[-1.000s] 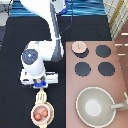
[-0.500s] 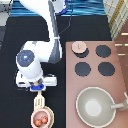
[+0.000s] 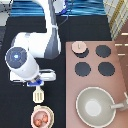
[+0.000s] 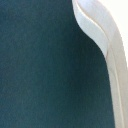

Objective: Take the lid off the pot, put the pot on the plate, and use the tool to push the pot to the front of the table.

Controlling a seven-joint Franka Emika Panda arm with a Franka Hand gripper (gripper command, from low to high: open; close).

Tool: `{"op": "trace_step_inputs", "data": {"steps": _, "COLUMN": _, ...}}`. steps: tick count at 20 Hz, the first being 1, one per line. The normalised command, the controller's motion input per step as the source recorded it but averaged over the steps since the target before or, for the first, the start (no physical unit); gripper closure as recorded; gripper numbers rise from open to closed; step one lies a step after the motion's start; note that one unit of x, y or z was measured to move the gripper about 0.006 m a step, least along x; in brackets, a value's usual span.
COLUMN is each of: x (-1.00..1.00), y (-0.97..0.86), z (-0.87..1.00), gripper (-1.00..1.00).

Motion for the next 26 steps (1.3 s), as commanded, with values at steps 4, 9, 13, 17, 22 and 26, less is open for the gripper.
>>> {"op": "trace_step_inputs", "data": {"steps": 4, "x": -1.0, "y": 0.08, "z": 0.05, "gripper": 1.0}}
{"op": "trace_step_inputs", "data": {"steps": 9, "x": -1.0, "y": 0.0, "z": 0.0, "gripper": 1.0}}
{"op": "trace_step_inputs", "data": {"steps": 13, "x": -1.0, "y": 0.0, "z": -0.42, "gripper": 1.0}}
{"op": "trace_step_inputs", "data": {"steps": 17, "x": -1.0, "y": 0.0, "z": -0.76, "gripper": 1.0}}
{"op": "trace_step_inputs", "data": {"steps": 22, "x": -1.0, "y": 0.0, "z": -0.78, "gripper": 1.0}}
{"op": "trace_step_inputs", "data": {"steps": 26, "x": -1.0, "y": -0.01, "z": -0.63, "gripper": 1.0}}
